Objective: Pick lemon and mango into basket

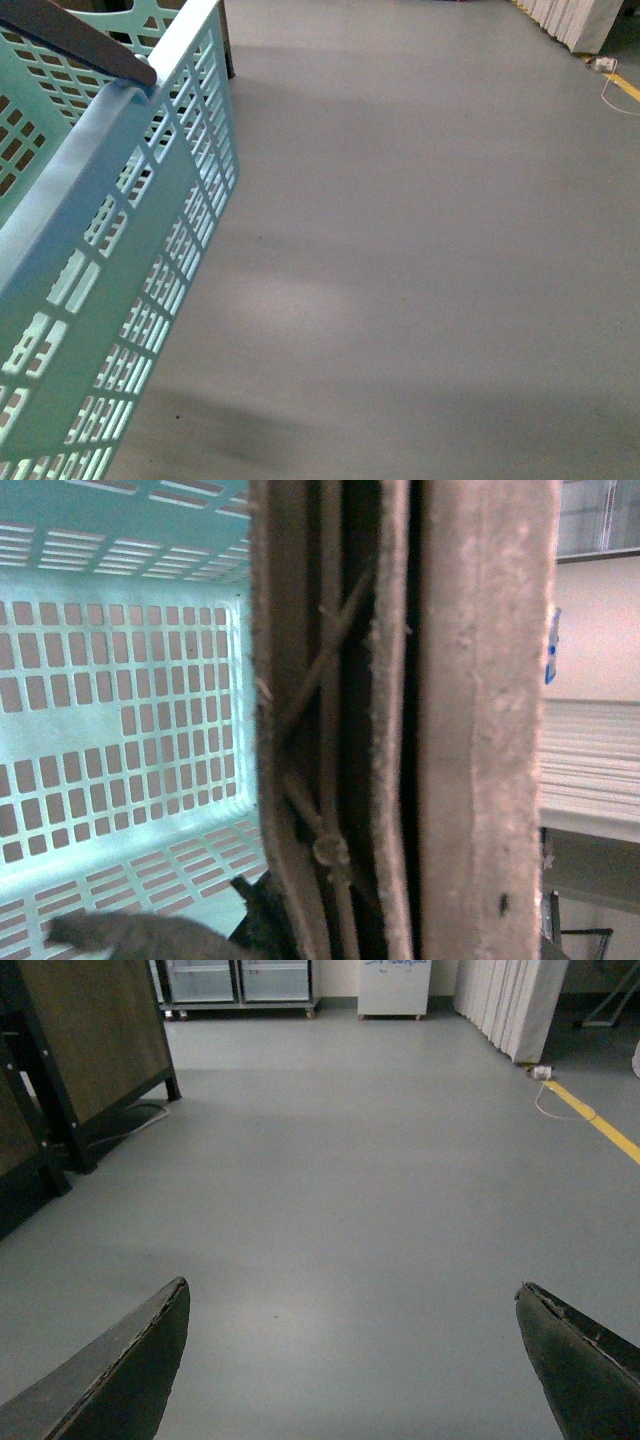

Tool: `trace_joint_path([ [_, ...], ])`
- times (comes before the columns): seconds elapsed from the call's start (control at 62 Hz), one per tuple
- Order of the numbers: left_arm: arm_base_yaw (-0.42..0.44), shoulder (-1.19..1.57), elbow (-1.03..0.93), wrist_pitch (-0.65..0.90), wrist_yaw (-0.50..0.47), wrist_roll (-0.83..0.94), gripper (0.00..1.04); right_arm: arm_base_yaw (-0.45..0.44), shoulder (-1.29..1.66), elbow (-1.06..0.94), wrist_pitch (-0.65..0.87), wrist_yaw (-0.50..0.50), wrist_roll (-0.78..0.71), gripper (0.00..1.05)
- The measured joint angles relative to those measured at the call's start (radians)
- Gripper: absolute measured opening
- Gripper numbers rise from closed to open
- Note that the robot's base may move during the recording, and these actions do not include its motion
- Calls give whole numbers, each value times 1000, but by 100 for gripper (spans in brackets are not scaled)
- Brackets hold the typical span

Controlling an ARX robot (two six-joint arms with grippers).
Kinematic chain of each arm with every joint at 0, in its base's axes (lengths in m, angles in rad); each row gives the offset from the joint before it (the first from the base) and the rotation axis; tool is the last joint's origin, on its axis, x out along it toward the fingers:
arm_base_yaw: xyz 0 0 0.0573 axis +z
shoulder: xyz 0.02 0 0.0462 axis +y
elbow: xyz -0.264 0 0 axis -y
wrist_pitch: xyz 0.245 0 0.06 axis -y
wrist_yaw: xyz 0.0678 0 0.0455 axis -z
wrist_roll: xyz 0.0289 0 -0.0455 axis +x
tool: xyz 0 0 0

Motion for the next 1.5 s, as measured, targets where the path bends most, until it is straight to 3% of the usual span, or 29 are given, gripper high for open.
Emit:
trace_joint_path([
  [1.499, 0, 2, 0, -2, -2, 0, 15, 0, 0, 0, 0, 0, 0, 96],
])
